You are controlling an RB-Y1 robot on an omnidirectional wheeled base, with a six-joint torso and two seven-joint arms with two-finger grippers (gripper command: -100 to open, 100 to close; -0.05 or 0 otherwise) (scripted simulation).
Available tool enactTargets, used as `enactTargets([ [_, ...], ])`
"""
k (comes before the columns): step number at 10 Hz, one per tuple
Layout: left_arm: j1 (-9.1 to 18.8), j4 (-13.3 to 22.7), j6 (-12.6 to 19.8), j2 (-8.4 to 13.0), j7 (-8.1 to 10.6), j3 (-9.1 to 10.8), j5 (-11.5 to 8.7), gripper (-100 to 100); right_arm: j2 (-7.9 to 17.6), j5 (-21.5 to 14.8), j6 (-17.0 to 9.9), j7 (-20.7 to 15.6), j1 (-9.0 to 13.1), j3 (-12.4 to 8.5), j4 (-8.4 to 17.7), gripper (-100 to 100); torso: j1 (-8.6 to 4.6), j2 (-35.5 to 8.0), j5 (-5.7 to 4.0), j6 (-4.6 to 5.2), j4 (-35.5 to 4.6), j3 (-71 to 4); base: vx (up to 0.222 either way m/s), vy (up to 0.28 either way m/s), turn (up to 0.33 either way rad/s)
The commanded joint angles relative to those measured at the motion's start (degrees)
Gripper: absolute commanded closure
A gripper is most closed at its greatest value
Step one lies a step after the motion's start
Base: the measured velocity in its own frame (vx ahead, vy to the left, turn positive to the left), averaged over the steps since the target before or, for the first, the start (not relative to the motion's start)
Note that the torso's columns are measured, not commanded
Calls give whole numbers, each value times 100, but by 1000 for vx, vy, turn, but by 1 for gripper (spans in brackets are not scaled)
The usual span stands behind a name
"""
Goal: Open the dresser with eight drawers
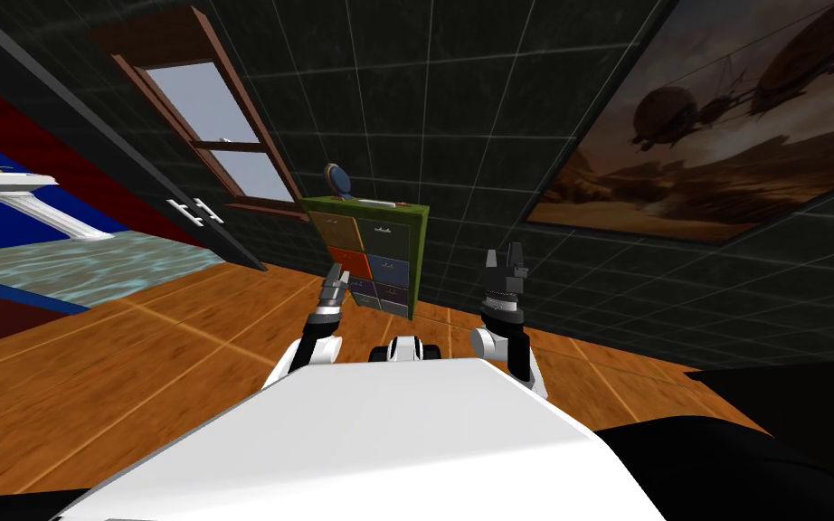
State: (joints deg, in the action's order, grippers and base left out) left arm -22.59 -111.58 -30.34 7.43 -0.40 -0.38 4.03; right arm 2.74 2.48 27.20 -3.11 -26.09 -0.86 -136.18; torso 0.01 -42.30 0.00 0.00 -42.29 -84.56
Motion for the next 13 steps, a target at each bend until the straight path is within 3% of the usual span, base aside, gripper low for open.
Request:
enactTargets([
  [1, 105, 343, -54, -37, -35, -29, 25, -100, 0, 0, 0, 0, 0, 0, 0, 0, 1, -1, 0, 0, 0, 1, 42, -24, -33],
  [13, 510, 1877, -213, -21, -221, -227, 170, -100, 0, 0, 0, 0, 0, 0, 0, 0, 0, 3, 0, 1, 1, -2, 57, -24, -40],
])
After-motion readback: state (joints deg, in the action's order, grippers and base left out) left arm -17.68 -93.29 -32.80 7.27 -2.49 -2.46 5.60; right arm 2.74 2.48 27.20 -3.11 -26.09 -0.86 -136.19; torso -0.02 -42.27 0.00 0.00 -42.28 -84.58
